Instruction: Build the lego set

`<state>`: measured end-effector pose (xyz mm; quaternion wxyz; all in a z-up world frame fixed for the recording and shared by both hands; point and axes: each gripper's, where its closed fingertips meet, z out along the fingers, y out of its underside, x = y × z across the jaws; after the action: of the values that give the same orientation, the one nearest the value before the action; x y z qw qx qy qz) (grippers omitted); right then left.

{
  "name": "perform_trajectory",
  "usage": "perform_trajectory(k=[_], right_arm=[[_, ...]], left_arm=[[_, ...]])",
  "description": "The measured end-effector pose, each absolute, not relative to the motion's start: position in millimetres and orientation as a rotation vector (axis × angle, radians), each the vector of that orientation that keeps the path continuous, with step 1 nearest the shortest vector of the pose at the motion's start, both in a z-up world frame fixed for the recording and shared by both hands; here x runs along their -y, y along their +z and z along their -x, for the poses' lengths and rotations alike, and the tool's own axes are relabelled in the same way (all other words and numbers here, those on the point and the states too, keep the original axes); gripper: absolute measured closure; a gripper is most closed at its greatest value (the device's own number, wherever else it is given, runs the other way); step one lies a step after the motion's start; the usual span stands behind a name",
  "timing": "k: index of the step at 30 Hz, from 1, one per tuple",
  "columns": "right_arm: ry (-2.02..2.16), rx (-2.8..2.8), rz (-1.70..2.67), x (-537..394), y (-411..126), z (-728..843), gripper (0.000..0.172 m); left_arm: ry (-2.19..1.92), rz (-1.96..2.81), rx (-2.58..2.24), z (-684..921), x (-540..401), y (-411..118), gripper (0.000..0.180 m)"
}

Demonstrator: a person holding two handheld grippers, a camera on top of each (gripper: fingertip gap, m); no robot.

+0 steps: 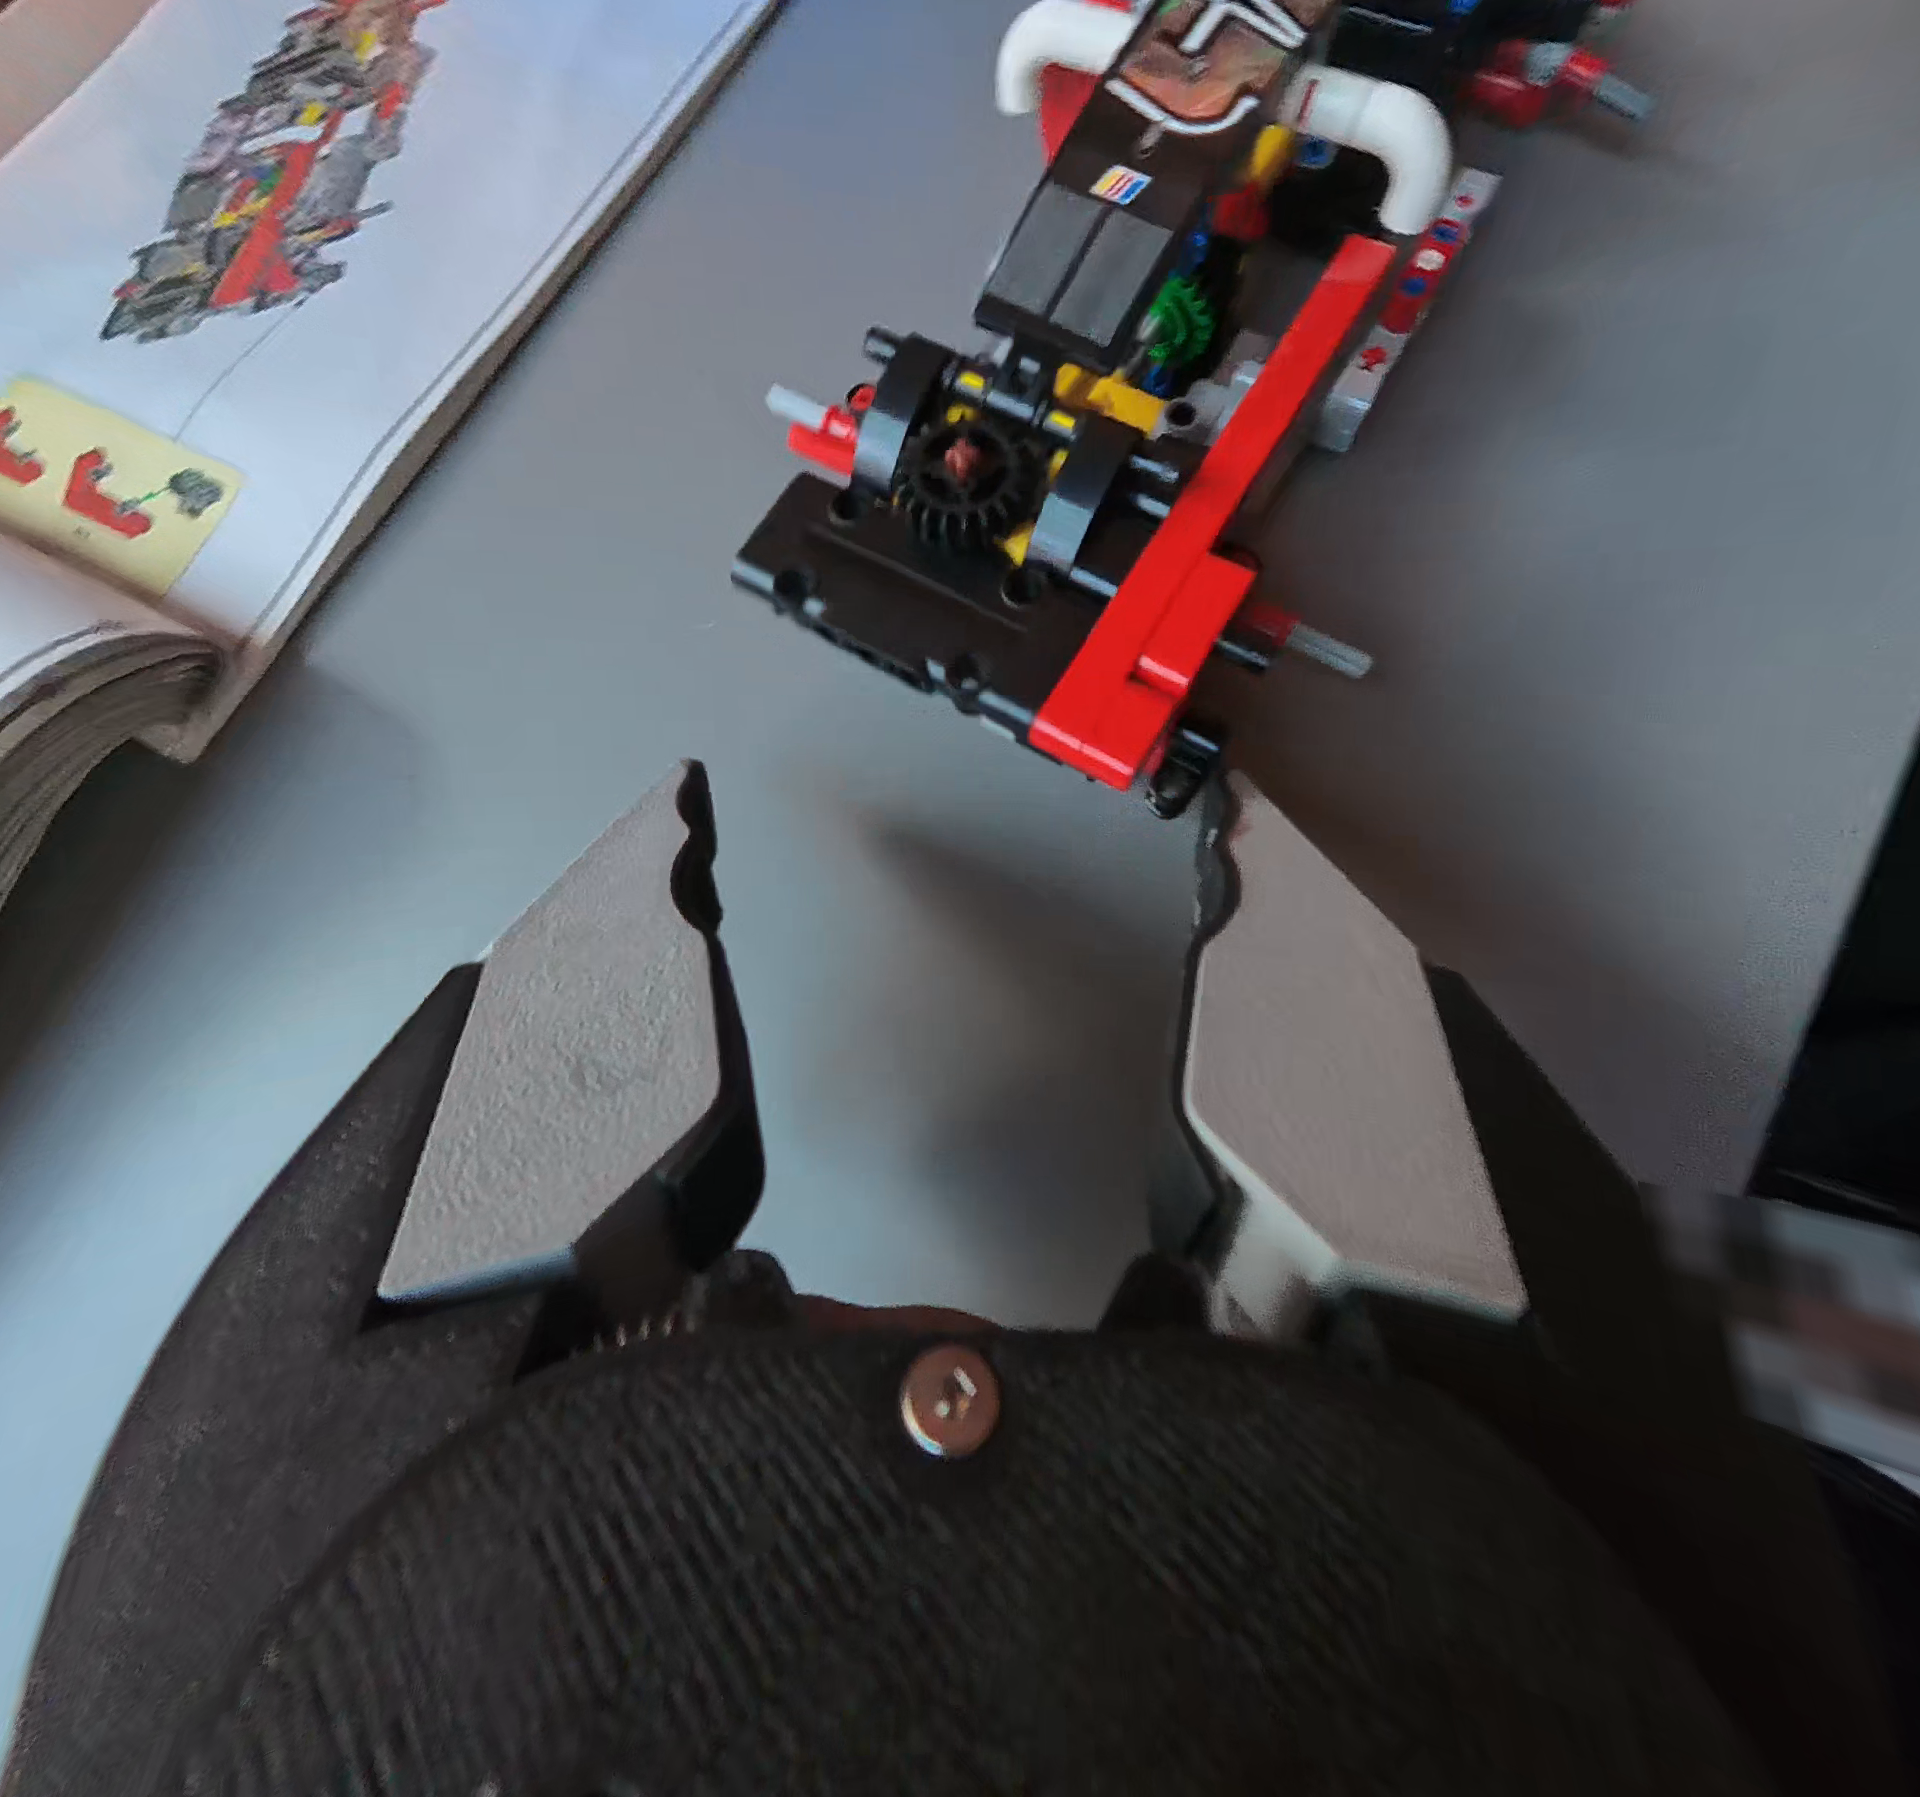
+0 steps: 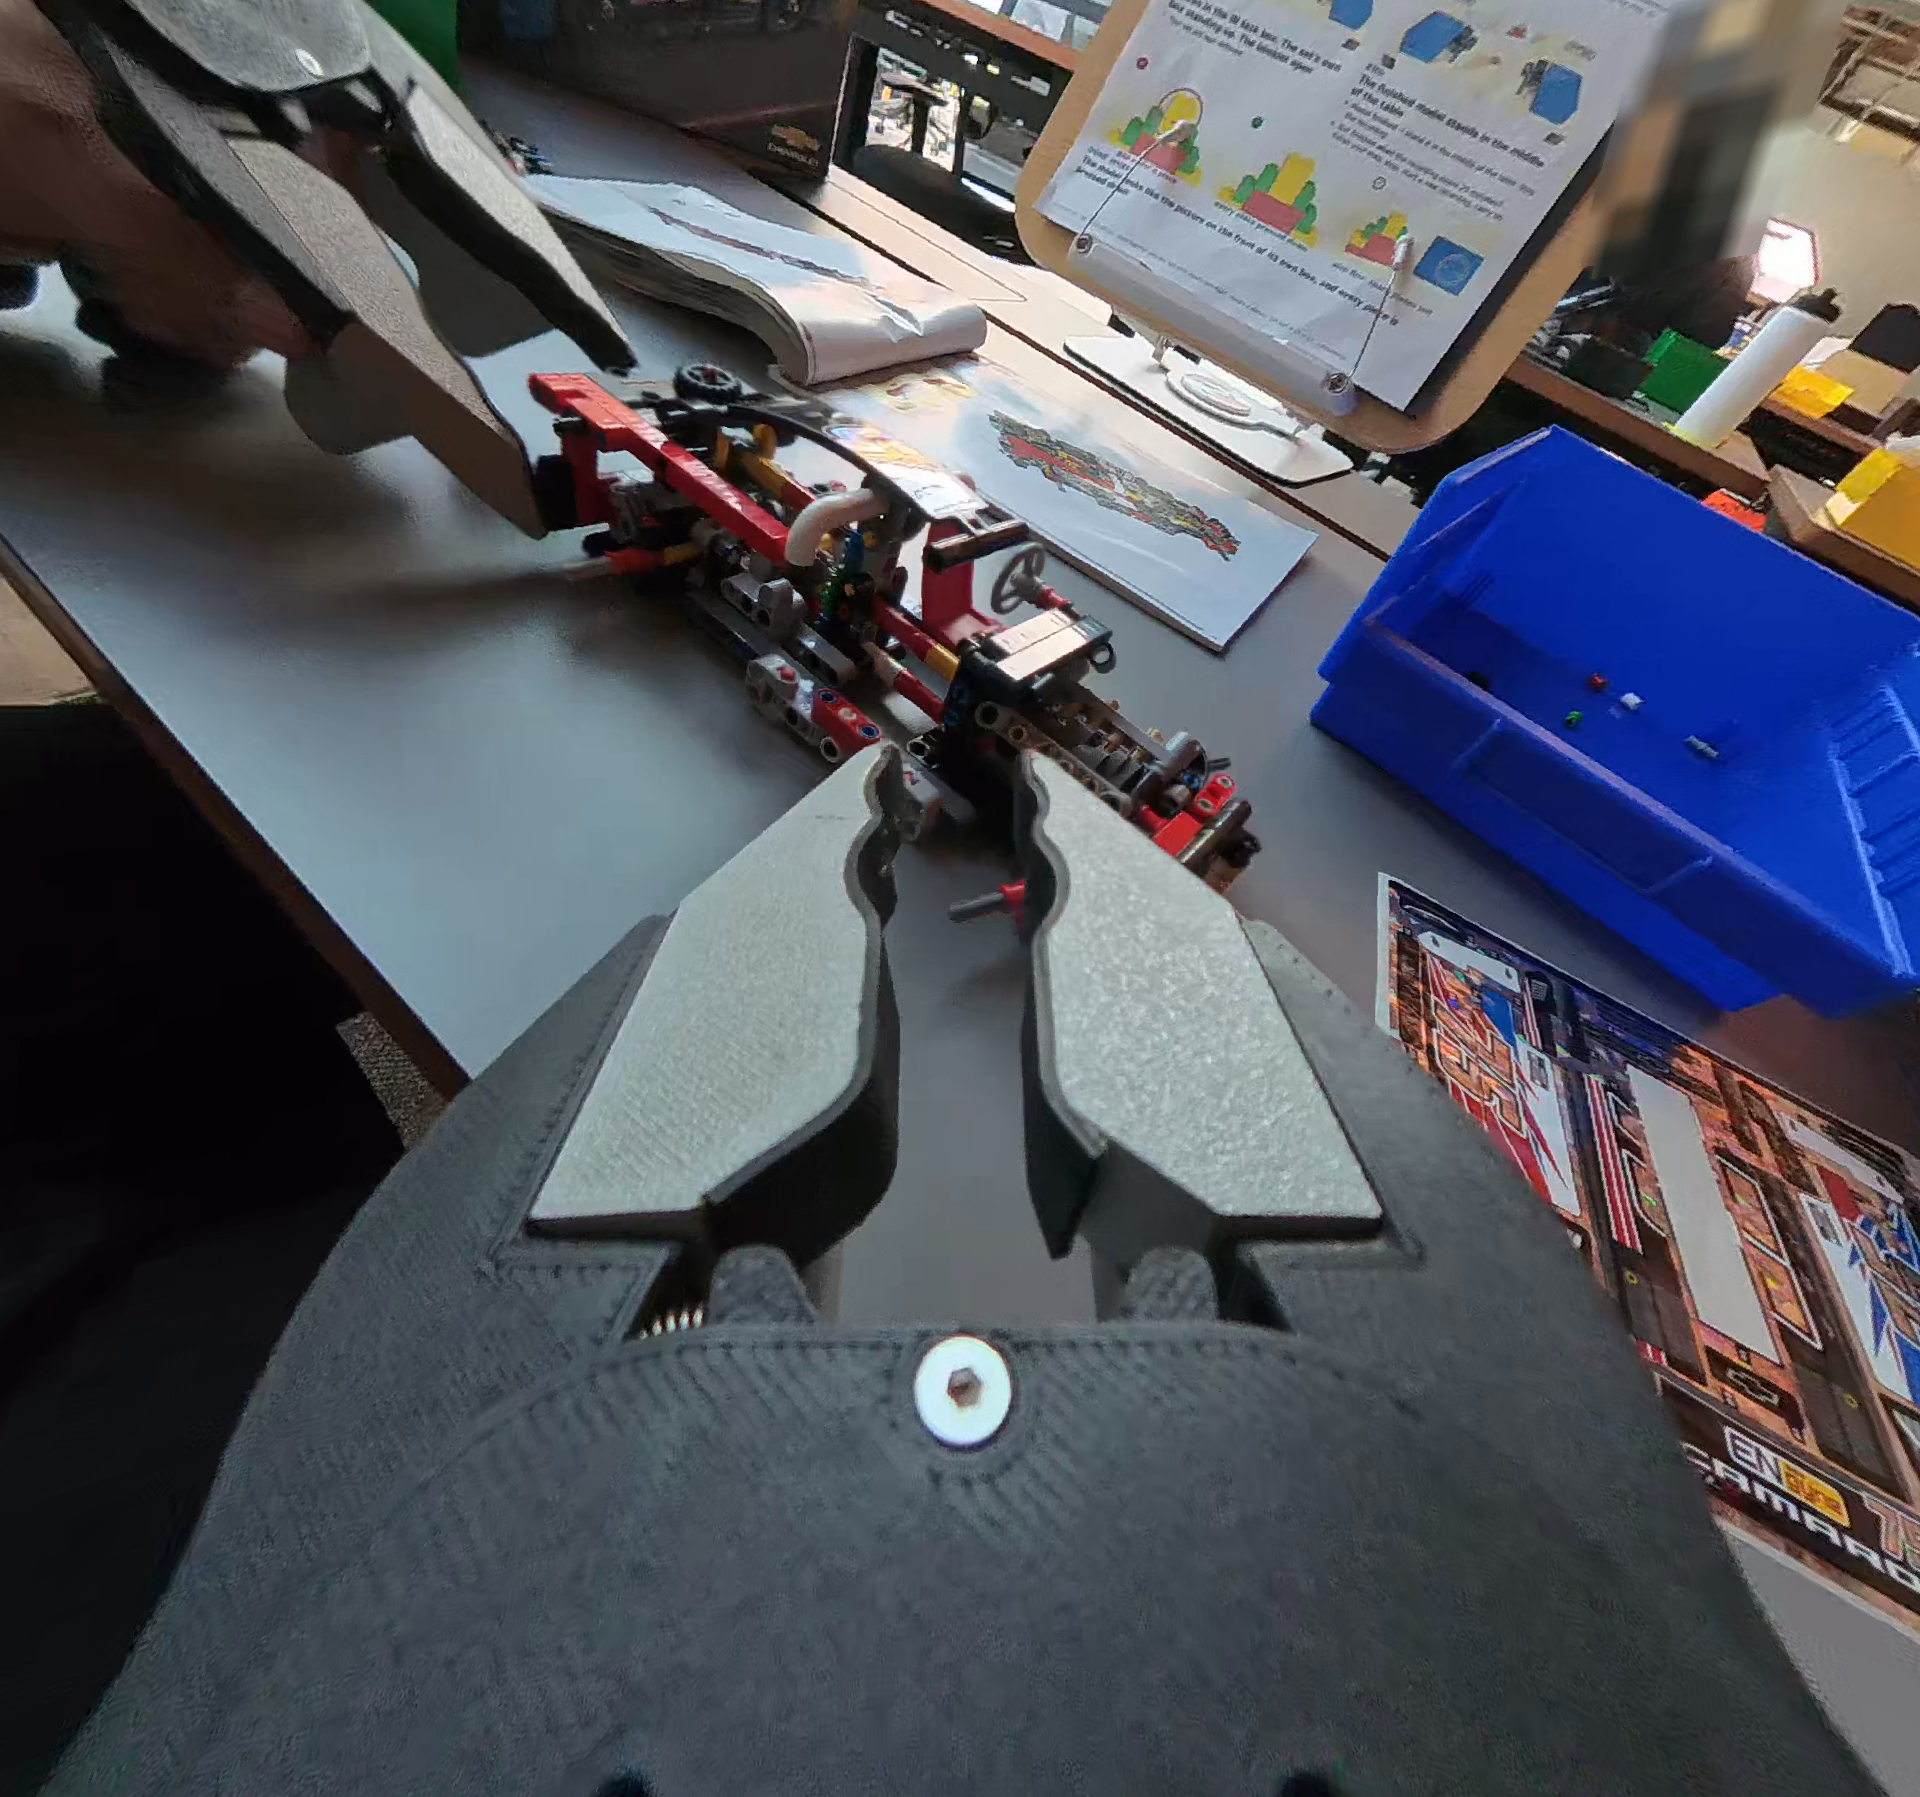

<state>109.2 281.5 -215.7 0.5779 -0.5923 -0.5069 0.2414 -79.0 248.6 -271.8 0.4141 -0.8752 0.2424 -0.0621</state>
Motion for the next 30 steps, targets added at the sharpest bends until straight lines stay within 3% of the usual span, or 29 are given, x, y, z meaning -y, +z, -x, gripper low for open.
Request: perform_trajectory(k=[8,13,17,23,30], right_arm=[[0.699,1.043,1.435,-293.2,-207.6,-126.2,0.154],[0.838,0.911,1.471,-305.8,-185.1,-141.9,0.145],[0.876,0.918,1.474,-319.5,-168.2,-149.8,0.141],[0.905,1.053,1.553,-353.4,-187.3,-142.6,0.140],[0.851,1.057,1.373,-406.8,-176.2,-113.0,0.144]], left_arm=[[-0.199,2.183,-0.547,107.5,-232.3,-266.3,0.092],[-0.203,1.984,-0.602,106.7,-216.0,-239.8,0.094],[-0.333,1.723,-0.592,101.7,-206.7,-201.9,0.107],[-0.539,1.692,-0.742,81.9,-192.5,-202.6,0.116],[-0.478,1.665,-0.670,91.4,-202.1,-196.4,0.130]])
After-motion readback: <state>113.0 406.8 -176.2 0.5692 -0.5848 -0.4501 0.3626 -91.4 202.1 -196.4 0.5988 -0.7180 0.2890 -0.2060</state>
